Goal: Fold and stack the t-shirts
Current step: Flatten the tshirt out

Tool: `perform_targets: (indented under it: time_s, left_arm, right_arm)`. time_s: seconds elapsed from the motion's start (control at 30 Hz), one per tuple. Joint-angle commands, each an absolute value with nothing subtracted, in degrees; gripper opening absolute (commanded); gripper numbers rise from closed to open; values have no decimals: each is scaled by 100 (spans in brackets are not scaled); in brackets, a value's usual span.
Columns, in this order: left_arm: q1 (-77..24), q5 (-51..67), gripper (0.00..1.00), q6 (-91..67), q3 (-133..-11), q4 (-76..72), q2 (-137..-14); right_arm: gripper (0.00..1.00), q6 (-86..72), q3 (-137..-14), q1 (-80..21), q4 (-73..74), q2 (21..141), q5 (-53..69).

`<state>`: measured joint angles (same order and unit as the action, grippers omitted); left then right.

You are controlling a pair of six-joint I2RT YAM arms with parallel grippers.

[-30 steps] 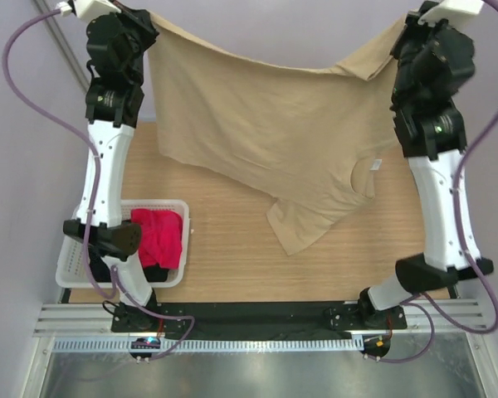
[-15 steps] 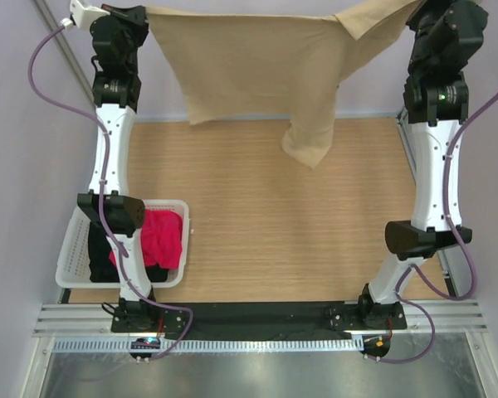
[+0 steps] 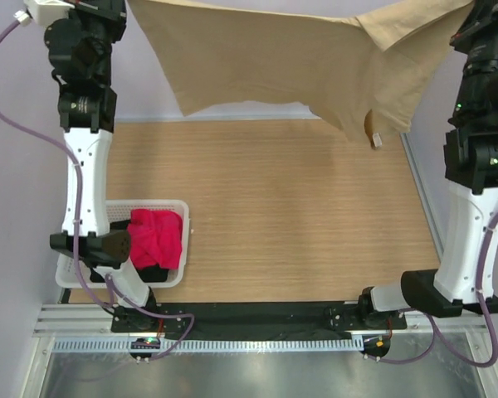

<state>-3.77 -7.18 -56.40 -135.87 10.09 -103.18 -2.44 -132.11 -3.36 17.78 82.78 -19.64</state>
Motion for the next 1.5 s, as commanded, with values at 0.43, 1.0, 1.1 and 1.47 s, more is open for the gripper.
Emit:
perform_targets:
  time_s: [0.43, 1.0, 1.1, 1.47]
  left_arm:
    - [-308, -1133, 0, -4940, -12946, 905, -7990]
    - [-316, -914, 0, -4975, -13649, 1107, -9051]
    - [-316, -931, 1, -4957, -13737, 1107, -9140]
    - [-316, -975, 0, -4773, -13474, 1169, -8667]
  right_arm:
    - [1, -466, -13289, -299, 1476, 6804, -1811]
    - [1, -352, -13087, -299, 1573, 7224, -2039]
    - [1, -334, -13139, -299, 1582, 7277, -1995]
    - [1, -597, -13254, -299, 1960, 7032, -1670]
